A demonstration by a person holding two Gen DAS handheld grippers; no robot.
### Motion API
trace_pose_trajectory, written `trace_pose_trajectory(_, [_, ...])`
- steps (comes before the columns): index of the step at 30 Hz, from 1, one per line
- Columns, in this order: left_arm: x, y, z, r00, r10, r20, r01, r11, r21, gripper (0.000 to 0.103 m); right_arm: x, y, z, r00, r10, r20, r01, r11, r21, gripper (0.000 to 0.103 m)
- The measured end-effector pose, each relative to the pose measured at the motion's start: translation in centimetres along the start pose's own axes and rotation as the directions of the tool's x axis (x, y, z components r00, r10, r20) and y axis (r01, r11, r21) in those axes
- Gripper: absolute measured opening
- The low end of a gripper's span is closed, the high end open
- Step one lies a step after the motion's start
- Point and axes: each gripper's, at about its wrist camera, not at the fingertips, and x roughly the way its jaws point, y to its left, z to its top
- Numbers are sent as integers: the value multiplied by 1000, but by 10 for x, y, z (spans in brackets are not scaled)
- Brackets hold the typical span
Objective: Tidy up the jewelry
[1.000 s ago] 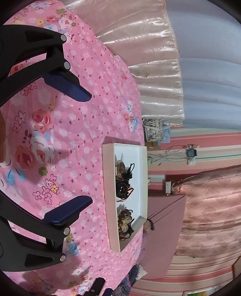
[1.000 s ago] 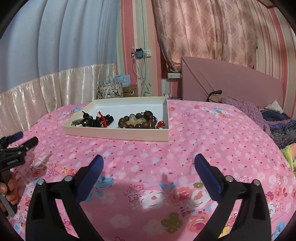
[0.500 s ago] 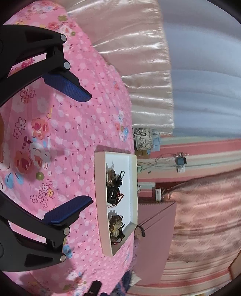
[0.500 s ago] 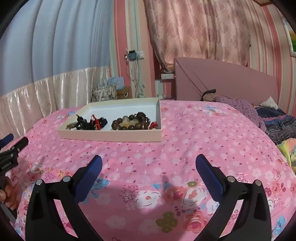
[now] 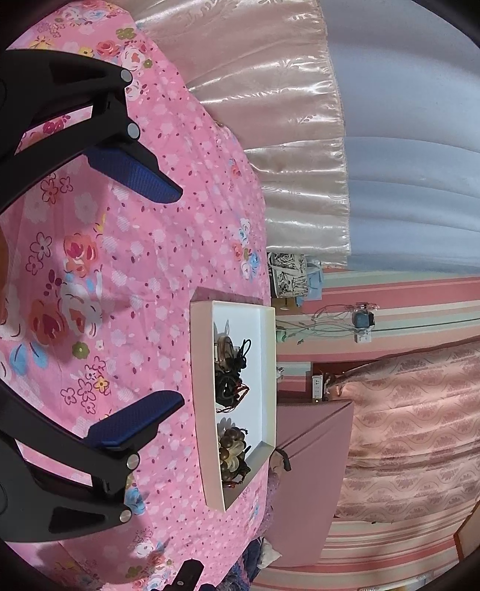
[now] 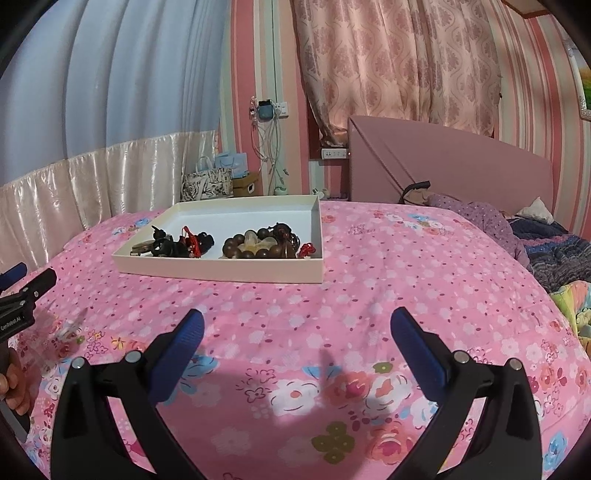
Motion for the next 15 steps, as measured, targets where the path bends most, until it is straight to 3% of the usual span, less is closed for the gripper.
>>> trace_pose_trajectory(15, [2,-3,0,1000,0,0,0,1000,4,100,0,3,1,1000,-11,2,11,1000,-24,101])
